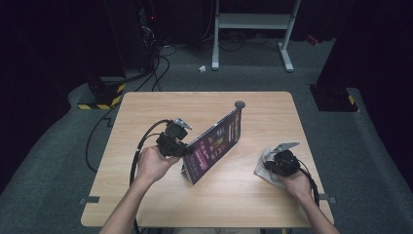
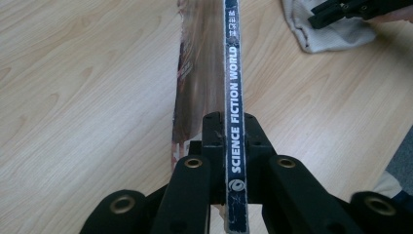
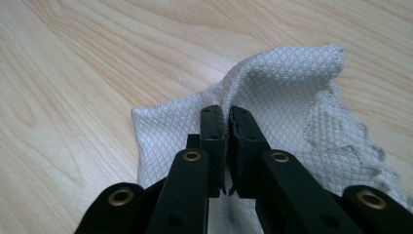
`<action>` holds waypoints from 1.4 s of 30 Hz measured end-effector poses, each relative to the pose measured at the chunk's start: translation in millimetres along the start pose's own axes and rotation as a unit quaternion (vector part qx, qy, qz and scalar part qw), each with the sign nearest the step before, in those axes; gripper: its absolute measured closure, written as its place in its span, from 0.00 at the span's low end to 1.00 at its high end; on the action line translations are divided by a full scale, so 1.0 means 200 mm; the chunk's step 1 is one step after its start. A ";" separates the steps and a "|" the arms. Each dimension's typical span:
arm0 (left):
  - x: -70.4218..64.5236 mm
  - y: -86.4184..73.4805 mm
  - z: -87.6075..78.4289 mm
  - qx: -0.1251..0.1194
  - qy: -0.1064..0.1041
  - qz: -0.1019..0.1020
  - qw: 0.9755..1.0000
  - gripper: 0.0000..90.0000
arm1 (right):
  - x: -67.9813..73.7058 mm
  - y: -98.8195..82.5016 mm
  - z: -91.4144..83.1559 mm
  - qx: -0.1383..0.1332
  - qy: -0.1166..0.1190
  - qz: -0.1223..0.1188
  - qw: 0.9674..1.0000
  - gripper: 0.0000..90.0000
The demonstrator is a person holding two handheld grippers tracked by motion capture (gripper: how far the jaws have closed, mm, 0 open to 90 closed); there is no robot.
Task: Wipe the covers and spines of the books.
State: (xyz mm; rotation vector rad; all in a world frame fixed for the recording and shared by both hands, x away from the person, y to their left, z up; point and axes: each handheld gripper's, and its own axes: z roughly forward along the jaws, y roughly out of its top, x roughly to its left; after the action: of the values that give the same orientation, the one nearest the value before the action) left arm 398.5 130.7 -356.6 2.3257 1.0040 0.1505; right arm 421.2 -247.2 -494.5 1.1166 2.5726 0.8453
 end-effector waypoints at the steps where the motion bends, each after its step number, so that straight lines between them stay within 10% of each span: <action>1: -0.01 0.00 0.00 -0.001 -0.002 0.000 1.000 0.93 | 0.00 0.01 -0.01 -0.006 0.004 -0.002 1.000 0.94; 14: -0.11 0.05 0.03 -0.005 -0.024 0.019 1.000 0.93 | 0.09 0.13 -0.03 -0.065 0.035 -0.016 0.997 0.94; 22: -0.11 0.03 0.04 0.002 -0.021 0.019 1.000 0.93 | 0.17 0.26 0.10 -0.068 0.050 -0.020 0.996 0.93; 32: -0.11 0.04 0.04 0.015 -0.010 0.031 0.999 0.93 | 0.15 0.28 0.18 -0.022 0.008 -0.013 1.000 0.57; 42: -0.12 0.03 0.05 0.021 -0.012 0.030 0.999 0.93 | 0.12 0.29 0.25 -0.020 -0.005 0.001 1.000 0.91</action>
State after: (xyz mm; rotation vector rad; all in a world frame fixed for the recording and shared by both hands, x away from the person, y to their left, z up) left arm 388.6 107.0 -358.0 2.3915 0.9334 0.1258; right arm 459.4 -177.2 -500.9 1.1100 2.5353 0.8868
